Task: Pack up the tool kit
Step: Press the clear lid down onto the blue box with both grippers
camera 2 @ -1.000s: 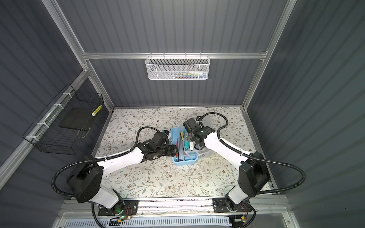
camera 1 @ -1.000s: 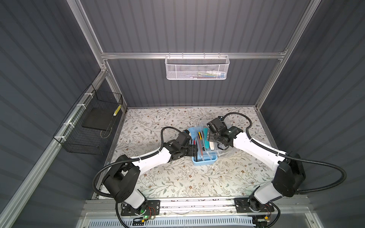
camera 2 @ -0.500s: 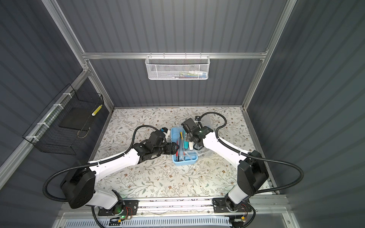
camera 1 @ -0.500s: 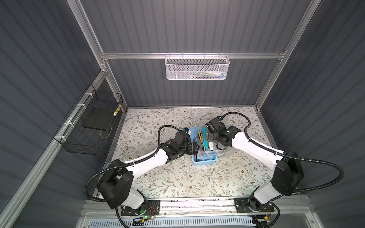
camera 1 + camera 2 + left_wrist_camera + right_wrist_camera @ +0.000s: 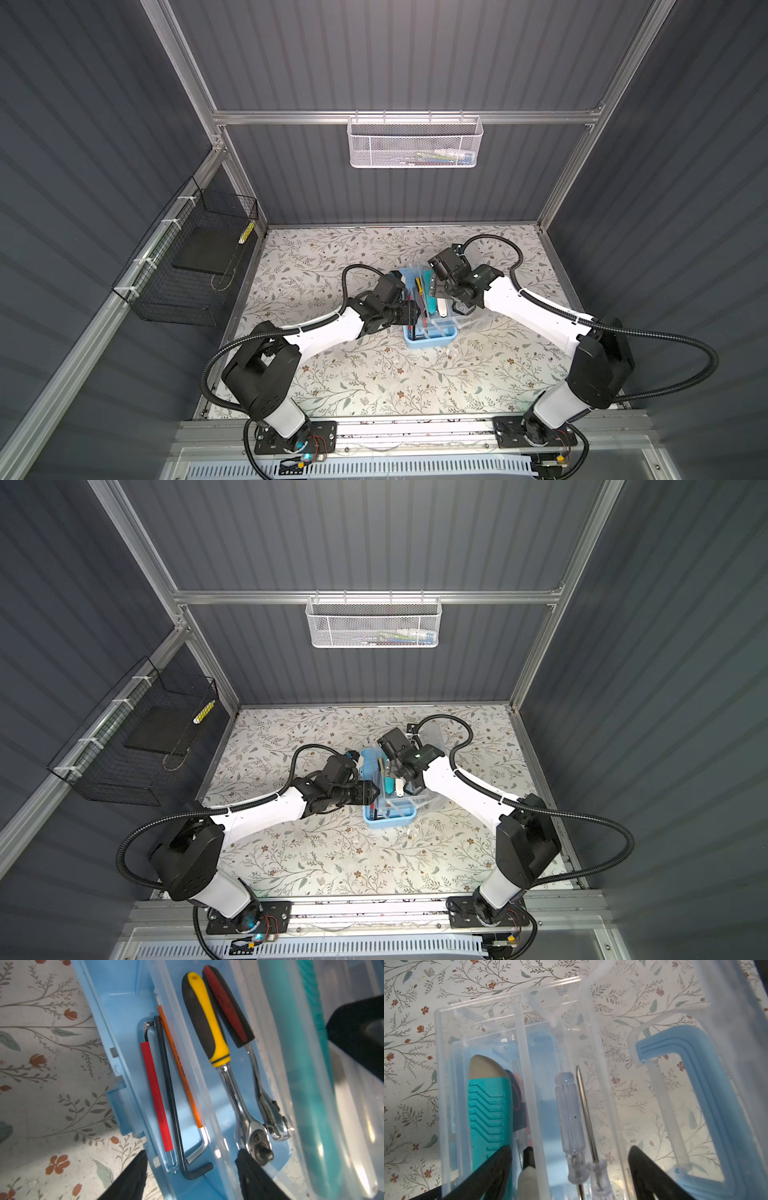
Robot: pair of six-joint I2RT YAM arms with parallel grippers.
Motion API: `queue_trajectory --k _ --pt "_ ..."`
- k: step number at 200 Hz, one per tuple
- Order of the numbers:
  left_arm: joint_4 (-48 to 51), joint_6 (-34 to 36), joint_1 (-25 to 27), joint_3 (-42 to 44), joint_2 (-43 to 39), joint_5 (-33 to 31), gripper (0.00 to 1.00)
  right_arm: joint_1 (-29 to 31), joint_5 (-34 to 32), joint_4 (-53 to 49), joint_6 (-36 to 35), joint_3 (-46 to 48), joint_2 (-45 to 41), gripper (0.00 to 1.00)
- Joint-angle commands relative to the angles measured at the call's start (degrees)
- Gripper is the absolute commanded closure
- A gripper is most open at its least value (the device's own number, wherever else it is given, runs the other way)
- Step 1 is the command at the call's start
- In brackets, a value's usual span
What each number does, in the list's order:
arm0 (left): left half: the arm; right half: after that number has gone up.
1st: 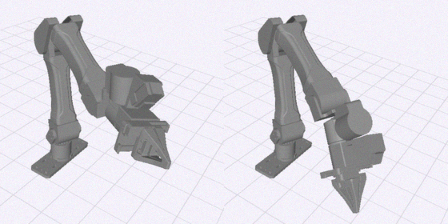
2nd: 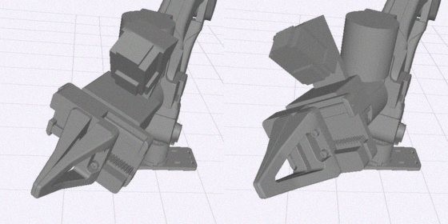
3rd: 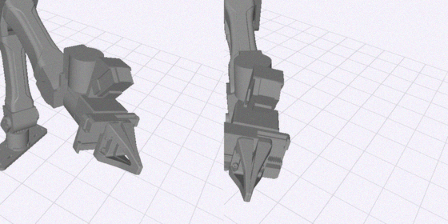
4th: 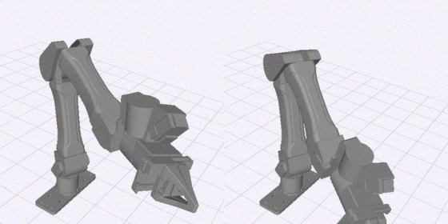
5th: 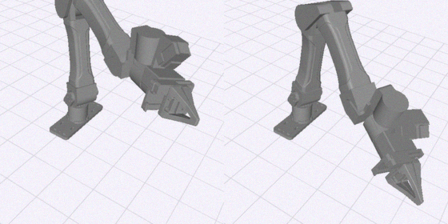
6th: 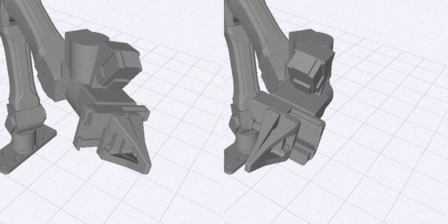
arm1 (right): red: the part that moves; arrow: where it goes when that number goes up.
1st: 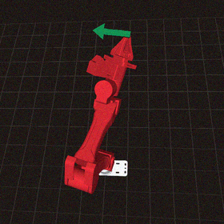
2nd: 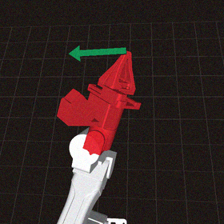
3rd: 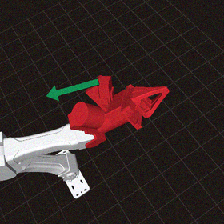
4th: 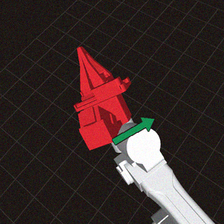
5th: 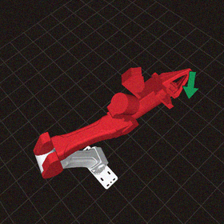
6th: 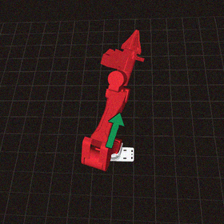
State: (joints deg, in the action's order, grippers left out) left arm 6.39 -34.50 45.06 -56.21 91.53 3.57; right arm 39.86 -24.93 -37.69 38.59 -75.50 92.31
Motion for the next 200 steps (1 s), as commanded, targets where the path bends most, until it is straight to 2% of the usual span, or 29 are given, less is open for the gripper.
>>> queue_trajectory --k 1,17,28,89,114,142,200 --pt "2.4 1.6 0.3 -0.9 1.5 -0.7 0.34 1.4 2.3 3.4 0.3 -3.0 0.6 0.11" --pt "2.5 1.7 0.2 -1.1 2.1 -0.7 0.34 1.5 1.5 2.4 -0.1 -4.5 0.5 0.08" --pt "2.6 1.7 0.3 -1.3 2.5 -0.8 0.34 1.7 0.9 1.3 -0.4 -5.8 0.3 0.01" --pt "3.1 1.8 0.3 -1.6 3.7 -1.2 0.34 4.6 -0.8 -2.0 -6.3 -13.4 -4.9 0.01" --pt "4.1 1.9 0.3 -2.1 3.4 -1.5 0.33 3.7 -4.2 0.3 -8.7 -7.7 -11.2 0.01" --pt "6.9 1.7 0.3 -2.2 1.2 -4.0 0.29 -0.2 -0.2 3.4 -8.6 1.2 -16.5 0.01" --pt "13.4 1.4 0.2 -2.2 -4.8 -7.6 0.24 -1.4 6.2 9.2 -9.1 10.4 -14.5 0.01"
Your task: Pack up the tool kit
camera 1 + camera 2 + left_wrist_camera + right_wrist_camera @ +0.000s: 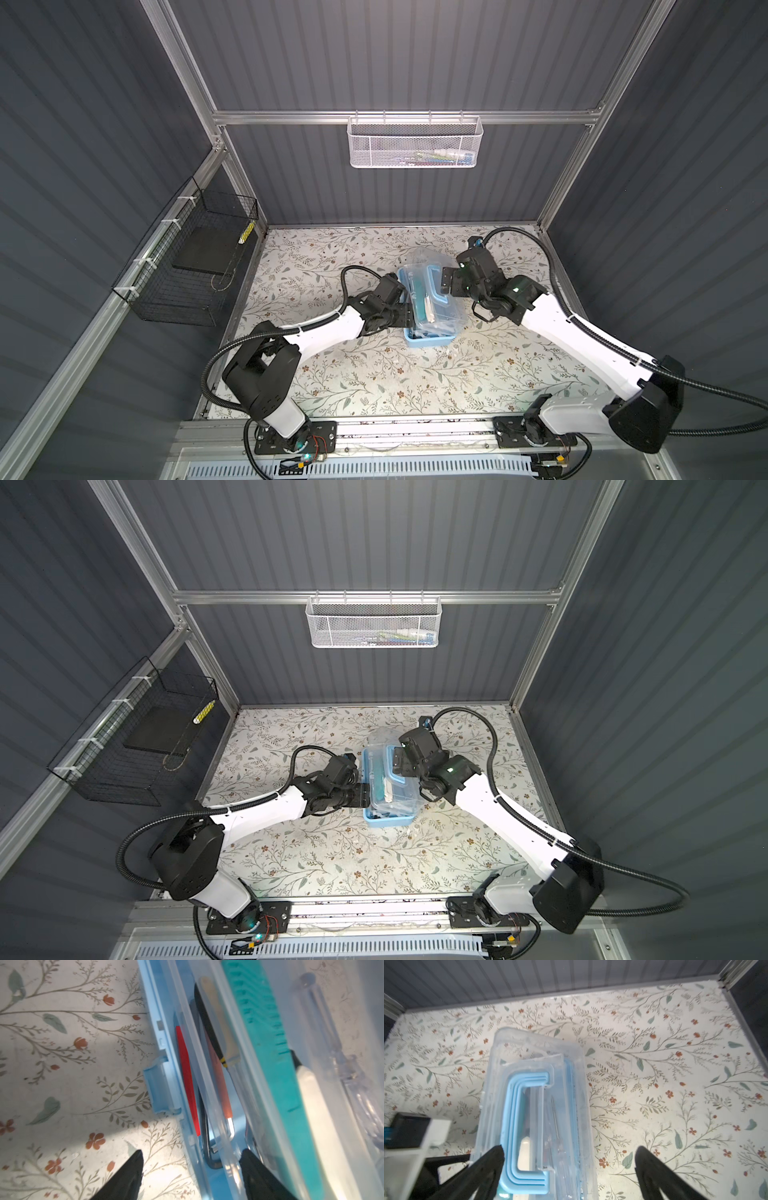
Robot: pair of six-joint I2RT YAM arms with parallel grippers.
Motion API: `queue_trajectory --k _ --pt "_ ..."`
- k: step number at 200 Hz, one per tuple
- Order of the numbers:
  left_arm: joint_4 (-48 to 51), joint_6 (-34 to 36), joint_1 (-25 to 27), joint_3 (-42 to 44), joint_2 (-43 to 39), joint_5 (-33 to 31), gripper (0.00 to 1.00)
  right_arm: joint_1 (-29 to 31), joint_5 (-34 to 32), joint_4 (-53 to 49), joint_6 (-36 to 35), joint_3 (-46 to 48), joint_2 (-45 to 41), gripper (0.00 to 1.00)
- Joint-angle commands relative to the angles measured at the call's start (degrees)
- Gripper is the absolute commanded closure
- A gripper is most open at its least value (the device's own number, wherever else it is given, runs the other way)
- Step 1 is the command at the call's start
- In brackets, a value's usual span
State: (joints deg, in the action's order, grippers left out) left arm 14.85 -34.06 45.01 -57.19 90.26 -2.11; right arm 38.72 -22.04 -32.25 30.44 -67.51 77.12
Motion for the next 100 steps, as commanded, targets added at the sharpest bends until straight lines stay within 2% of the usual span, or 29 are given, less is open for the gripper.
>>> queue_trajectory --k 1,51,100 --pt "5.0 0.9 0.3 -1.3 -3.7 -1.9 0.24 -0.2 3.4 3.9 -0.9 2.5 0.7 0.01" --pt "8.9 -0.2 0.3 0.9 -9.1 -5.9 0.22 -1.4 7.7 6.7 -2.4 5.0 2.1 0.01" --pt "11.3 0.5 0.2 1.5 -10.7 -6.7 0.18 -4.0 13.0 11.3 -3.4 8.7 1.4 0.01"
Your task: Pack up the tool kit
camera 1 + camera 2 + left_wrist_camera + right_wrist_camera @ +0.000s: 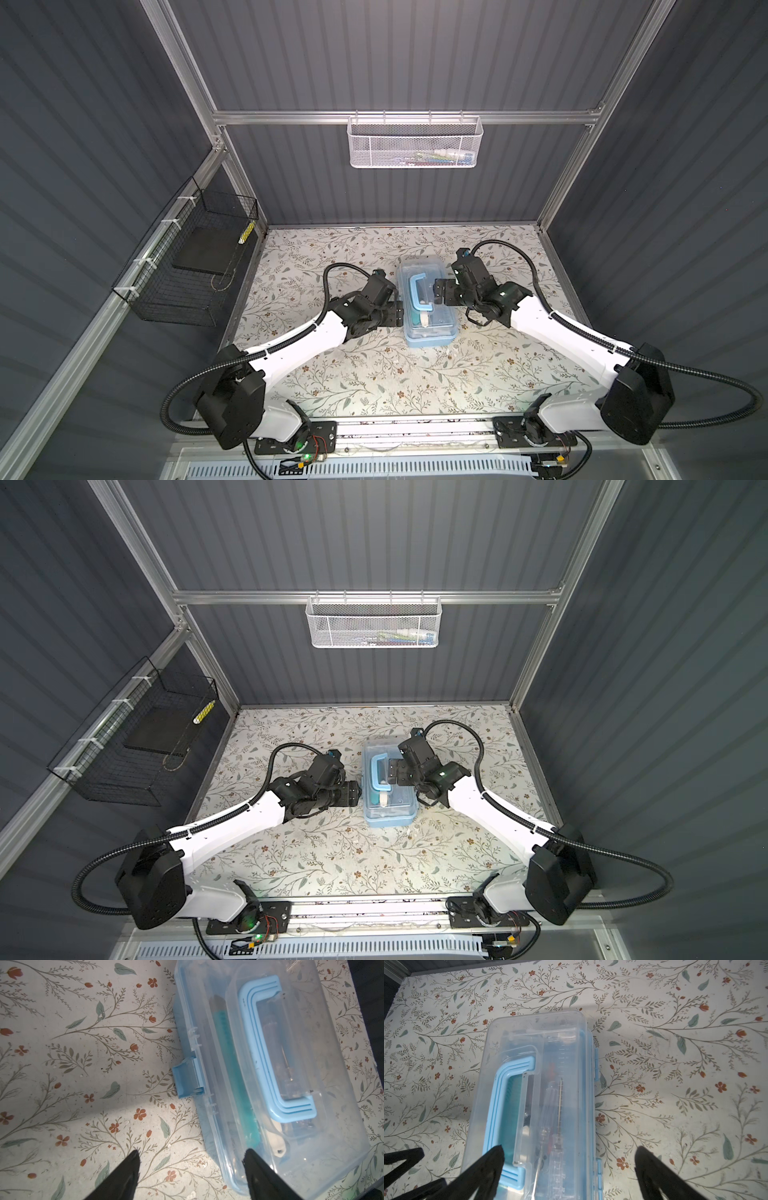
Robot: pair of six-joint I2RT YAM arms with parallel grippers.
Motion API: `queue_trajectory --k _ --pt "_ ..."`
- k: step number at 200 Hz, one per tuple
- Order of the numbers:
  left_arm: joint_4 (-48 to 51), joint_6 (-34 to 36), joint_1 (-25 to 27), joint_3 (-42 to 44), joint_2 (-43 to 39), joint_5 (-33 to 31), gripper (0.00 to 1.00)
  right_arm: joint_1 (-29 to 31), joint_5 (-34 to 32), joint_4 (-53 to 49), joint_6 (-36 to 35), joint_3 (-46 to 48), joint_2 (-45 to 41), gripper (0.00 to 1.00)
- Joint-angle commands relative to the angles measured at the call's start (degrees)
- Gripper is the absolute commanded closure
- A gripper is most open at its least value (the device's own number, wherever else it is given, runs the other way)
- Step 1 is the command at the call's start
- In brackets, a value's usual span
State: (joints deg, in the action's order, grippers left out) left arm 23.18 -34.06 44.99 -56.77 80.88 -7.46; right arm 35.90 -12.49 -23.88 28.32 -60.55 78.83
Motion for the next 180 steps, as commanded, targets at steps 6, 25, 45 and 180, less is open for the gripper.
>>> queue_trajectory --k 6,25,45,180 --pt "1.8 0.5 0.2 1.8 -1.8 -1.2 0.18 -1.3 3.7 3.2 -1.5 2.2 -0.4 0.01" --pt "-2.0 0.9 0.3 3.6 -1.8 1.0 0.18 -2.1 5.0 4.0 -2.0 3.3 -0.8 0.01" --pt "-1.7 1.9 0.2 2.2 1.5 2.1 0.2 -3.7 8.1 6.0 -2.6 4.7 -1.6 0.01" --pt "-8.0 4.1 2.0 -5.7 14.7 6.1 0.23 -13.3 24.5 12.1 -6.6 10.6 -3.2 0.01"
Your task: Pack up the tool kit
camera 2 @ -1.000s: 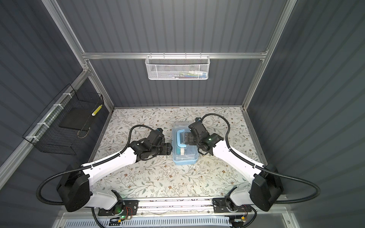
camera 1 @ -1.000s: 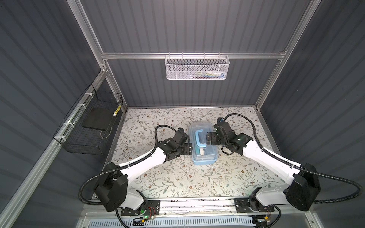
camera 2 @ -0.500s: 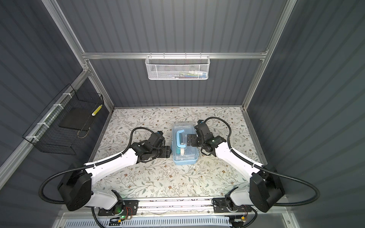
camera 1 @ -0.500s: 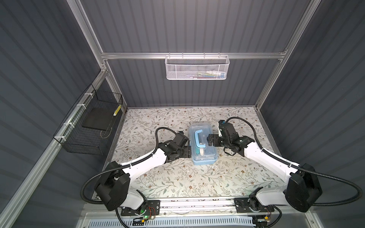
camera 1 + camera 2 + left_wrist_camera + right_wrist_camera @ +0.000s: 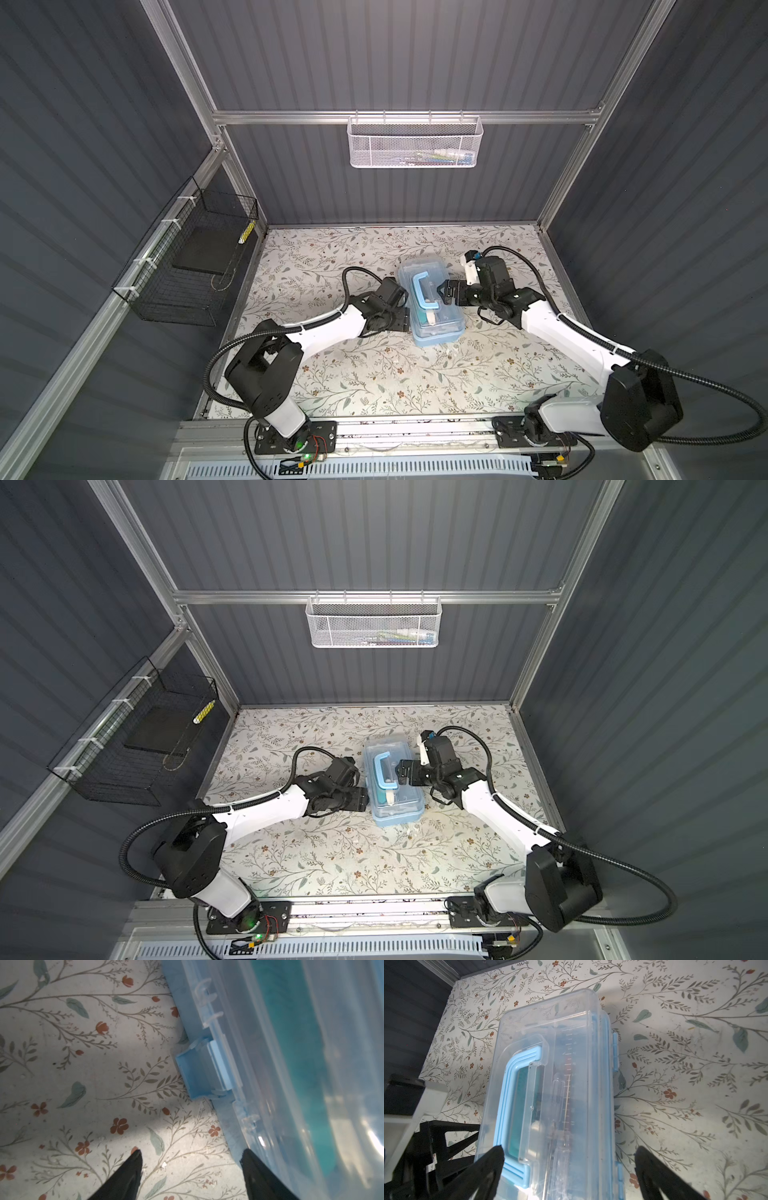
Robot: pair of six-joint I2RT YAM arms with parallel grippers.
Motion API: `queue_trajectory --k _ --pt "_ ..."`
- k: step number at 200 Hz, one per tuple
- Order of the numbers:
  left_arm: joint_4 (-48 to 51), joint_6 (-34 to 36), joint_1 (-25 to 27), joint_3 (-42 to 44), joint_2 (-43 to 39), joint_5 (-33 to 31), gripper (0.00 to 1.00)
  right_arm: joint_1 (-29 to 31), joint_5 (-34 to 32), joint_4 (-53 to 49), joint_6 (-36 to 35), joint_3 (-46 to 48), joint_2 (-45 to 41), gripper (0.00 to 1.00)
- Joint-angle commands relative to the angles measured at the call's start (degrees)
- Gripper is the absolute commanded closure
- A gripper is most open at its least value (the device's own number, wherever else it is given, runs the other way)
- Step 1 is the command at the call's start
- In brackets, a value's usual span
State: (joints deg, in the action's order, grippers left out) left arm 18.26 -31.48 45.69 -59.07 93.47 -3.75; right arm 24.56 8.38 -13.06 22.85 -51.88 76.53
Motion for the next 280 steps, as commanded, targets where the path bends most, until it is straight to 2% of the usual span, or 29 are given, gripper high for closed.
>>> queue_trajectory --k 1,24,70,116,143,176,218,280 --pt "-3.1 1.5 1.3 -3.5 2.1 2.4 0.23 -2.1 3.7 1.3 -1.2 2.0 -1.0 0.01" --pt "-3.9 2.1 1.5 -3.2 2.5 1.6 0.23 -2.8 4.1 1.0 -2.6 2.5 -1.3 0.01" --pt "-2.8 7.2 1.5 2.2 -1.1 -5.3 0.19 -2.8 2.3 0.1 -3.4 2.1 -1.6 0.01" --pt "-7.4 14.9 1.5 6.6 -1.1 -4.8 0.17 -2.8 0.9 -0.4 -2.8 1.1 -1.1 0.01" --pt "-11.7 18.2 1.5 8.4 0.0 -3.2 0.13 -2.8 0.9 0.0 -1.9 0.7 -0.1 0.01" --pt "-16.1 21.9 1.9 9.6 2.7 -4.2 0.07 -2.8 1.4 -0.7 -1.7 -1.4 2.5 0.01" --pt "-22.7 23.6 2.3 11.2 6.1 -5.4 0.0 -2.8 1.1 -1.4 -2.1 -3.8 4.2 0.01" --pt "-31.0 23.0 2.3 12.3 9.3 -10.4 0.0 -2.8 1.6 -1.7 -2.3 -5.4 7.2 0.01"
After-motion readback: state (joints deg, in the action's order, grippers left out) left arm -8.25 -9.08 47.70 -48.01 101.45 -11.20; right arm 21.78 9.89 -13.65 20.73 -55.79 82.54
